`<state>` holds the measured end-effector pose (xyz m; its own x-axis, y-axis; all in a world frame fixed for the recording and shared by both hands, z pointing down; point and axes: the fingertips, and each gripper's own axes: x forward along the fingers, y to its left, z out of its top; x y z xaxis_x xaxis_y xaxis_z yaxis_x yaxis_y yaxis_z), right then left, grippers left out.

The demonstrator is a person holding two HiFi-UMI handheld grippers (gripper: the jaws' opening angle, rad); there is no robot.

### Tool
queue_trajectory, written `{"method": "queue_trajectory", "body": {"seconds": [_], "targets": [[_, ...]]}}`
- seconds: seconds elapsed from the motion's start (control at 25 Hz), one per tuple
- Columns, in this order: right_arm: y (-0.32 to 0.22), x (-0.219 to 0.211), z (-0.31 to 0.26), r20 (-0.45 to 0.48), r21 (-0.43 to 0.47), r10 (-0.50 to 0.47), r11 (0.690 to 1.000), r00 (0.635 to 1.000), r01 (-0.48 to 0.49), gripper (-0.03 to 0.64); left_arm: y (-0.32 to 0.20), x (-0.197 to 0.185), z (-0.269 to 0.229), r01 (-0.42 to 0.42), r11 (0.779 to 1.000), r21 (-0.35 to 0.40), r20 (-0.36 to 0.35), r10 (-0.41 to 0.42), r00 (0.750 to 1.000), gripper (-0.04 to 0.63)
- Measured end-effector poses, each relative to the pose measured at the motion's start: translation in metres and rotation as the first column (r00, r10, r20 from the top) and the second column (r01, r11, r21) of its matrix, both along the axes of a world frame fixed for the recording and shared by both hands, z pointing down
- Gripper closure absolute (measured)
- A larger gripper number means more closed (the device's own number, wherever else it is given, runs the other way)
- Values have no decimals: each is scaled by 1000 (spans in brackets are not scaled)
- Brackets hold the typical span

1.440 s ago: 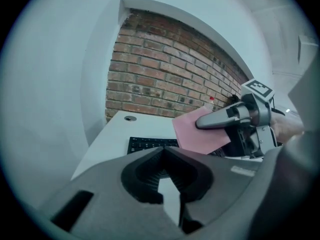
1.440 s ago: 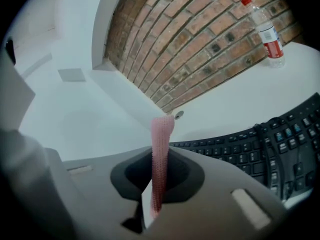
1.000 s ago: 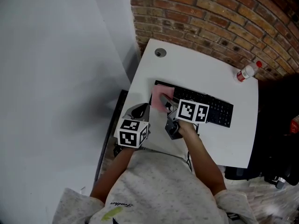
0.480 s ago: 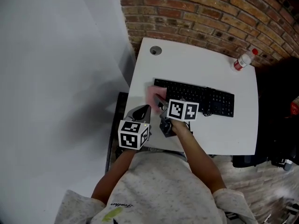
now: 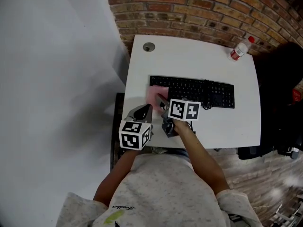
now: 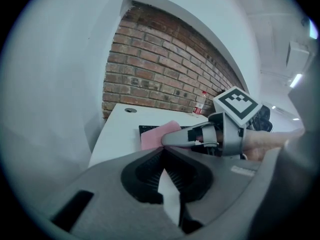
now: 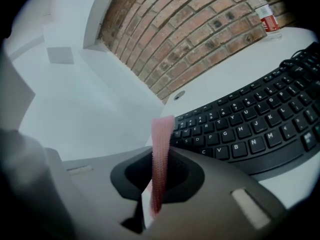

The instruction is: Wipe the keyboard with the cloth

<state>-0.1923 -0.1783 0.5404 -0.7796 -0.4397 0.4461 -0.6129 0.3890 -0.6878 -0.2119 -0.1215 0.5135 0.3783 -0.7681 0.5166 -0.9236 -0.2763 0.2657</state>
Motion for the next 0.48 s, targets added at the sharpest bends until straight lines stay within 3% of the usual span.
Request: {"method": "queue_trajectory", "body": {"seconds": [0.48], "targets": [[0, 33, 4, -3, -6, 25, 1000, 1000, -25, 601, 1, 28, 1, -19, 1000, -7, 2, 19, 1000, 603]]}}
